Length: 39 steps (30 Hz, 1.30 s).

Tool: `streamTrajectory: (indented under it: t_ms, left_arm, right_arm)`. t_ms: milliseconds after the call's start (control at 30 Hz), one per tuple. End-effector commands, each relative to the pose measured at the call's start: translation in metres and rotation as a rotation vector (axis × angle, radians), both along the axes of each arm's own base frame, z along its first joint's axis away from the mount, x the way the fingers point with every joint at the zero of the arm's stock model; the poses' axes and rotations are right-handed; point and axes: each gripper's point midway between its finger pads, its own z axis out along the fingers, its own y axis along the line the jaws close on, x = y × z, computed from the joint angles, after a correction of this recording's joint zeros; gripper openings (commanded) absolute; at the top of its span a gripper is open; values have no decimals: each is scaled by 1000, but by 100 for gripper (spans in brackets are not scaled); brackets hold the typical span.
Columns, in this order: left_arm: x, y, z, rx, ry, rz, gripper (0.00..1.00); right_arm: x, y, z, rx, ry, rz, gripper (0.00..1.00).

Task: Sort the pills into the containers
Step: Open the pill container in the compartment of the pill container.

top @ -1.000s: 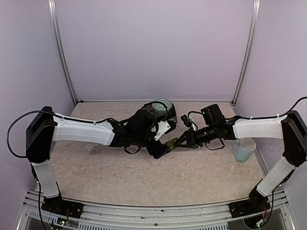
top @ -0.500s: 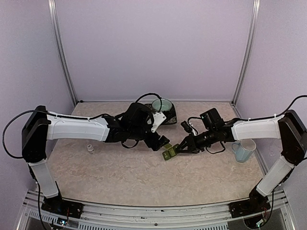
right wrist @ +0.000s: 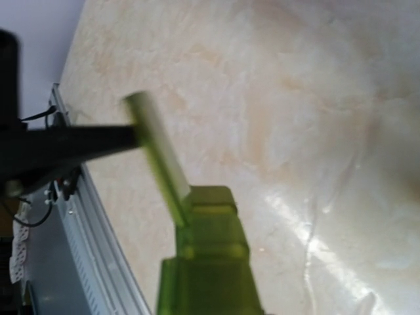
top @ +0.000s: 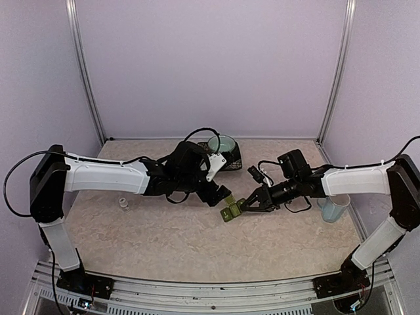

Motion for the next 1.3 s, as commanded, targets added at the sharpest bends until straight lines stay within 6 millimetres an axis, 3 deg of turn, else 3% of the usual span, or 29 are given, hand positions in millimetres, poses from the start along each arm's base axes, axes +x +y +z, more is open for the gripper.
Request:
streamTrajectory:
  t_ms: [0,400,800,1000,1133,1267]
  left_arm:
    - [3,5,1,-13,-3,16,90]
    - [-9,-2,1,-42,24,-49,89]
    - [-35,-10,11,-89,22,-171,89]
    - [-38,-11,11,-89,25,-182,89]
    - [-30,-7,11,-80,12,-129,90]
    - [3,23,31,-119,-79,94,92]
  right_arm:
    - [-5,4,24,84,-55,43,5]
    - [-7,10,47,158,-95,76,5]
    - [-11,12,49,173,-98,98,6]
    - [-14,15,51,182,-100,117,6]
    - [-13,15,50,177,-100,112,6]
    - [-8,17,41,158,-60,87,6]
